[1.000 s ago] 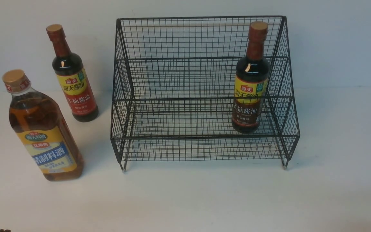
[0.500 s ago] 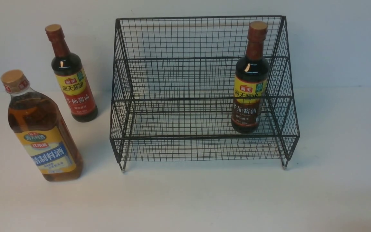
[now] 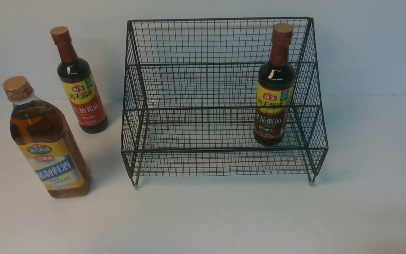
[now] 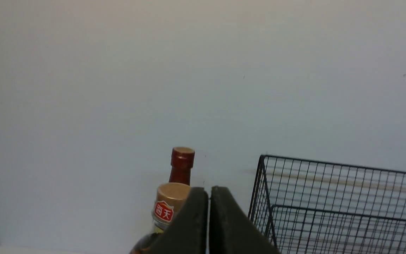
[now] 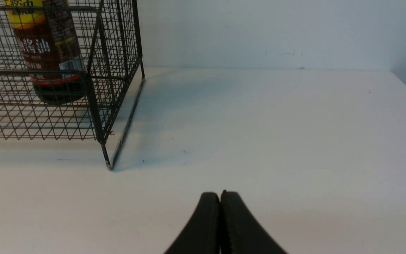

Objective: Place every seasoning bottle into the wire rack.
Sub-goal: Use the left arm to grab the condiment bottle closest to it, then use the left arm to put the condiment bottle back on the shelf

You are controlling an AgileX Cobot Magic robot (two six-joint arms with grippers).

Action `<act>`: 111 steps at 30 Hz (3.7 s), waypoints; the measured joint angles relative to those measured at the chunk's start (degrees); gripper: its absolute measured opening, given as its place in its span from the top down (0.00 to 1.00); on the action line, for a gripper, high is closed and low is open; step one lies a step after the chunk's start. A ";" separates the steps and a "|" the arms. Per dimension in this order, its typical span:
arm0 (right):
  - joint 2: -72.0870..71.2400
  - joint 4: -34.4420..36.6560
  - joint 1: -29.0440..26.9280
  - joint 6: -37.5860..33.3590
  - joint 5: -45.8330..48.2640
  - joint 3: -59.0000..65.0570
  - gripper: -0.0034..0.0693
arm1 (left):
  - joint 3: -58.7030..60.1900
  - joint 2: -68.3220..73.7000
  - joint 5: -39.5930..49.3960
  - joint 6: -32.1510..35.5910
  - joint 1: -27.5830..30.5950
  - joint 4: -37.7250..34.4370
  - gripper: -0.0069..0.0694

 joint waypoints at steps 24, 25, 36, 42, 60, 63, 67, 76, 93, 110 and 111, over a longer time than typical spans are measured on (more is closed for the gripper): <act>0.00 0.05 0.00 0.00 0.00 0.00 0.97 | -14.97 35.73 -13.89 5.25 0.00 -4.71 0.21; 0.00 0.05 0.00 0.00 0.00 0.00 0.97 | -15.22 36.64 -14.50 5.25 0.00 -5.42 0.21; 0.00 0.05 0.00 0.07 0.00 0.00 0.97 | -15.34 43.79 -15.64 5.25 0.00 -6.42 0.21; 0.00 0.10 0.00 0.20 0.00 0.00 0.97 | -15.34 44.95 -17.47 5.25 0.00 -6.51 0.46; 0.00 0.15 0.00 0.20 0.00 0.00 0.97 | -19.94 35.15 -0.34 6.85 0.00 -3.28 0.50; 0.00 0.15 0.00 0.20 0.00 0.00 0.97 | -24.49 33.43 6.34 7.37 0.00 -2.92 0.50; 0.00 0.15 0.00 0.20 0.00 0.00 0.97 | -33.00 32.87 16.41 7.55 0.00 -2.41 0.50; 0.00 0.15 0.00 0.36 0.00 0.00 0.97 | -47.61 33.61 22.99 7.56 -2.15 -1.63 0.50; 0.00 0.20 0.00 0.37 0.00 0.00 0.97 | -72.85 55.01 24.42 7.44 -10.92 -1.70 0.50; 0.00 0.20 0.00 0.37 0.00 0.00 0.97 | -92.30 73.49 26.62 7.56 -10.92 -1.67 0.50; 0.00 0.20 0.00 0.37 0.00 0.00 0.97 | -92.41 73.90 26.69 7.62 -10.92 -1.67 0.50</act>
